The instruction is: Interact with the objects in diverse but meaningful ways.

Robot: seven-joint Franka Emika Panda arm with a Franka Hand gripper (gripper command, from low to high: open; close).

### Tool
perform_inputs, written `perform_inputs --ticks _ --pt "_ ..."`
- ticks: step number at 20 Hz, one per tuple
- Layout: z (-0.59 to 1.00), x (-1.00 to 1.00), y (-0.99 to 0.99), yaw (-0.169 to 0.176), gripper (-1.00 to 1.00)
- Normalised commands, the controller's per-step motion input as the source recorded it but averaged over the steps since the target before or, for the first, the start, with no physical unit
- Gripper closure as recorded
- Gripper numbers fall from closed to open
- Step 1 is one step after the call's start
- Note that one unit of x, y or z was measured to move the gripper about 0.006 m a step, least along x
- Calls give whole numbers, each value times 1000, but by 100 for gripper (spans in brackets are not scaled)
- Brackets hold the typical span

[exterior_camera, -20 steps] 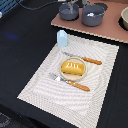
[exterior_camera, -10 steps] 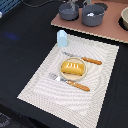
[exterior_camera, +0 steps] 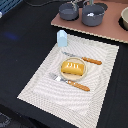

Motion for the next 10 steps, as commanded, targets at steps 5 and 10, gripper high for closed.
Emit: perform_inputs --ticks 5,10 --pt "-180 233 198 -14 -100" --pt "-201 203 310 -2 -100"
